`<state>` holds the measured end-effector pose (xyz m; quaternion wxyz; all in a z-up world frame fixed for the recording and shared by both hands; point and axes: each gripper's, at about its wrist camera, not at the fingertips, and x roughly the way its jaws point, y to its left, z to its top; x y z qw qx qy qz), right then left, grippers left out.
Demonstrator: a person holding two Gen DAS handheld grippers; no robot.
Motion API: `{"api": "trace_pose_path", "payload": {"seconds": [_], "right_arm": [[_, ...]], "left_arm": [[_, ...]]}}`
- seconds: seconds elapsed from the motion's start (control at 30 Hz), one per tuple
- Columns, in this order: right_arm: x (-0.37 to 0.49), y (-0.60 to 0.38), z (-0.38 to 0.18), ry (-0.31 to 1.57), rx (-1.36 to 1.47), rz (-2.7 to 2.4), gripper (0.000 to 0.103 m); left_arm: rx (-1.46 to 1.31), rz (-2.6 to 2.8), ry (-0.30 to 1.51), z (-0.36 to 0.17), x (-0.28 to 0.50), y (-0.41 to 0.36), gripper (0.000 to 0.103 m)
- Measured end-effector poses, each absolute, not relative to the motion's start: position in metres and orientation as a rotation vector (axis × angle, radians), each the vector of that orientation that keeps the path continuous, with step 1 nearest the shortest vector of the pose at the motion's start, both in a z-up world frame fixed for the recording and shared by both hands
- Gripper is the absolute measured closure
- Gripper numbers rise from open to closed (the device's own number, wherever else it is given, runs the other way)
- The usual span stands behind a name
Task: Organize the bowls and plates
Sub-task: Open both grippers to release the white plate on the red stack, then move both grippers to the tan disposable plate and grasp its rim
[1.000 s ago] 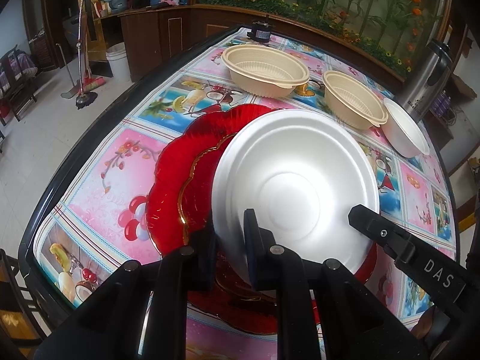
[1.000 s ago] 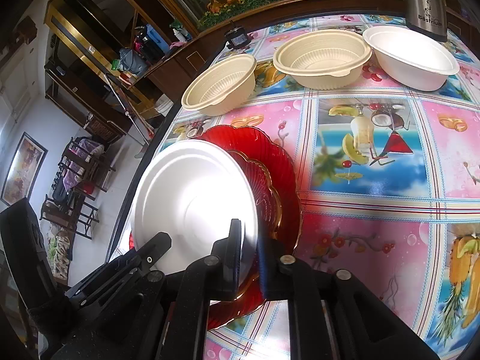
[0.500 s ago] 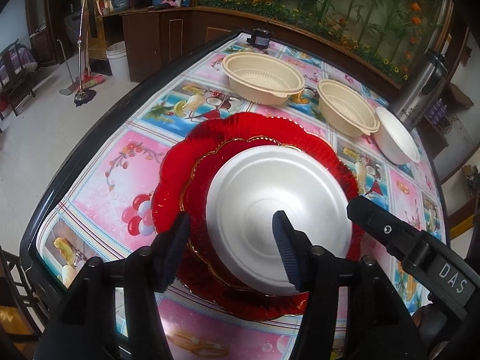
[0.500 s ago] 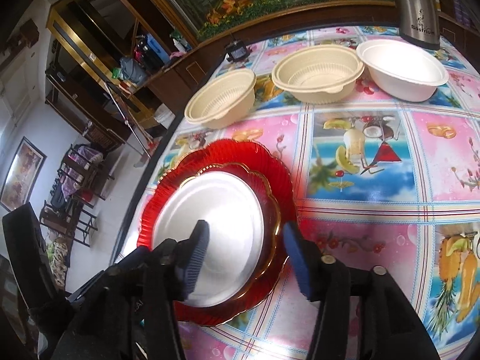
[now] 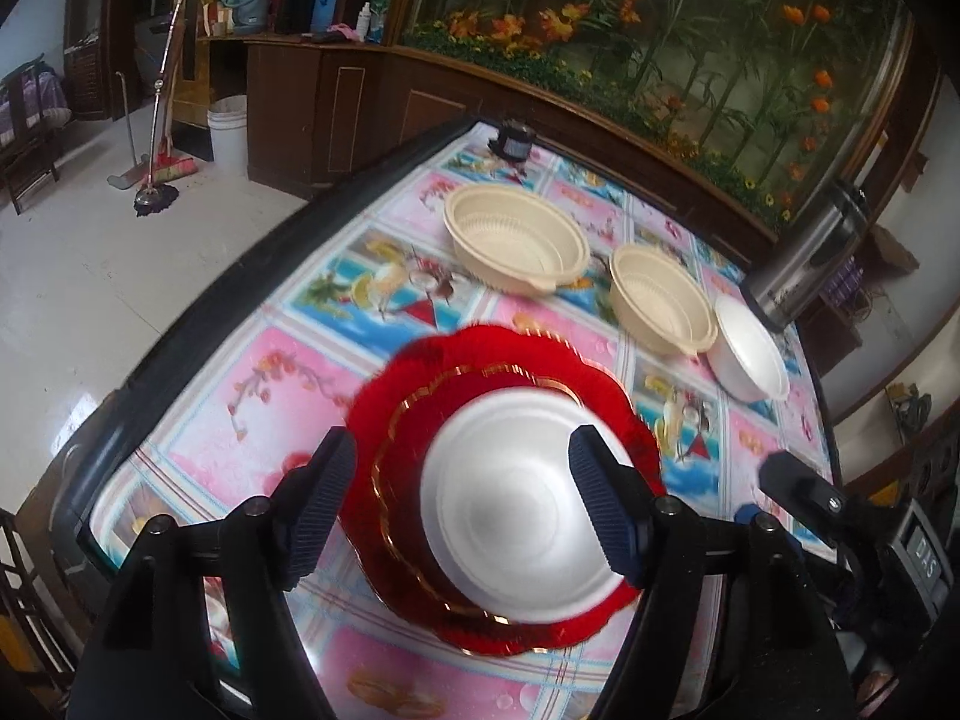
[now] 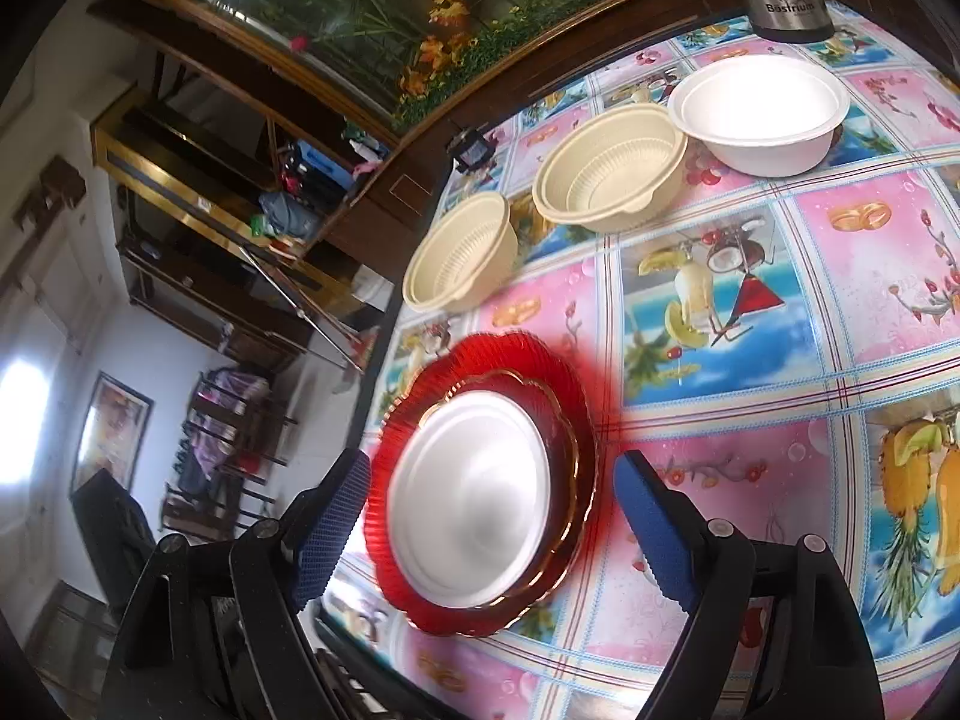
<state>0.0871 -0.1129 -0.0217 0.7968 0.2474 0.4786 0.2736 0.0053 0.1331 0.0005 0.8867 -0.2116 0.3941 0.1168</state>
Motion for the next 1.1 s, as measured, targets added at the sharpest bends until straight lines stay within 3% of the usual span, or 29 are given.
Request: {"api": "trace_pose_path", "payload": {"seconds": [0.33,0.67,1.1], "right_arm": [[0.126,-0.104,0.01,1.041,0.603,0.691,0.017],[0.203,-0.044,0.006,1.126,0.535,0.71,0.017],[0.29,0.013,-0.064,1.267,0.499,0.56,0.05]], "left_arm": [[-0.418,0.295,0.824,0.018,0.057,0.175,0.03],[-0.399,0.308,0.947,-0.012,0.137,0.198,0.03],[-0.394,0.359,1.024,-0.055,0.208,0.208,0.03]]}}
